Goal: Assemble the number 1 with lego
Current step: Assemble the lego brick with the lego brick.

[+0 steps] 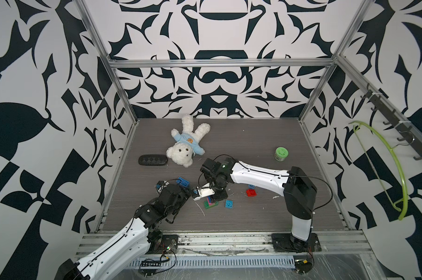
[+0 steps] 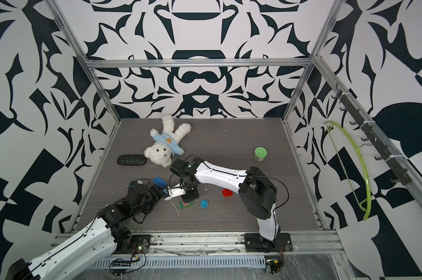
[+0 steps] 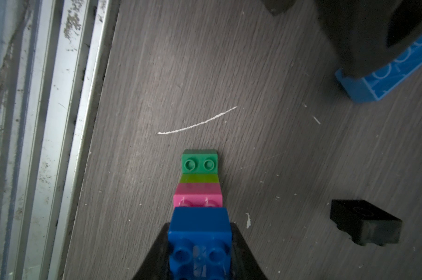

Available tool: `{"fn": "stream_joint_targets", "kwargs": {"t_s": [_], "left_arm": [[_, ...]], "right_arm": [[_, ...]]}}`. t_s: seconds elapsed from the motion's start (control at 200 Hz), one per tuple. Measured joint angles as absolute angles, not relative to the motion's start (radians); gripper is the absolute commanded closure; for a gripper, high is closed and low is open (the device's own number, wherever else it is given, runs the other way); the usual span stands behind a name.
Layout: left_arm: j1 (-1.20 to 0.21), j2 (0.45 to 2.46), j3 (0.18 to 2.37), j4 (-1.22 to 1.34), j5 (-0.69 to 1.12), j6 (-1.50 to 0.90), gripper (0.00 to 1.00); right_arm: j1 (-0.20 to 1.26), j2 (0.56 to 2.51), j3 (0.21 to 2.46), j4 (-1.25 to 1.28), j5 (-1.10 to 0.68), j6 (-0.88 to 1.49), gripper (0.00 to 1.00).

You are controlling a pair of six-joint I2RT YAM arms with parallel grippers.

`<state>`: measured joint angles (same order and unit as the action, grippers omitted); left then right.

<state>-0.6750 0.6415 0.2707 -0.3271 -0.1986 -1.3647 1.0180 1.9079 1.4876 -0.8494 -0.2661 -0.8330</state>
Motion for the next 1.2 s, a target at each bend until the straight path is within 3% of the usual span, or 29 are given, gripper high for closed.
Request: {"fn": "stream_joint_targets", "kwargs": {"t_s": [0.53, 0.87, 0.975, 1.2], "left_arm": [[-0.673, 0.641, 0.270, -0.327, -0.198, -1.365, 0.26], [-0.672, 0.626, 0.270, -0.334, -0.197, -1.364, 0.26], [-0.671, 0.625, 0.270, -0.334, -0.194, -1.361, 0.26], [-0.668, 0.619, 0.271, -0.350, -0.176, -1.340, 0.22]], "right_arm": [[1.029, 1.943, 1.535, -0.894, -0.276, -0.832, 0.83], [1.034, 1.945, 1.540, -0.896, -0.263, -0.803, 0.54], [1.036, 1.945, 1.540, -0.893, -0.264, -0.783, 0.36], [1.036, 1.885, 1.536, -0.868, -0.286, -0.753, 0.31]]}}
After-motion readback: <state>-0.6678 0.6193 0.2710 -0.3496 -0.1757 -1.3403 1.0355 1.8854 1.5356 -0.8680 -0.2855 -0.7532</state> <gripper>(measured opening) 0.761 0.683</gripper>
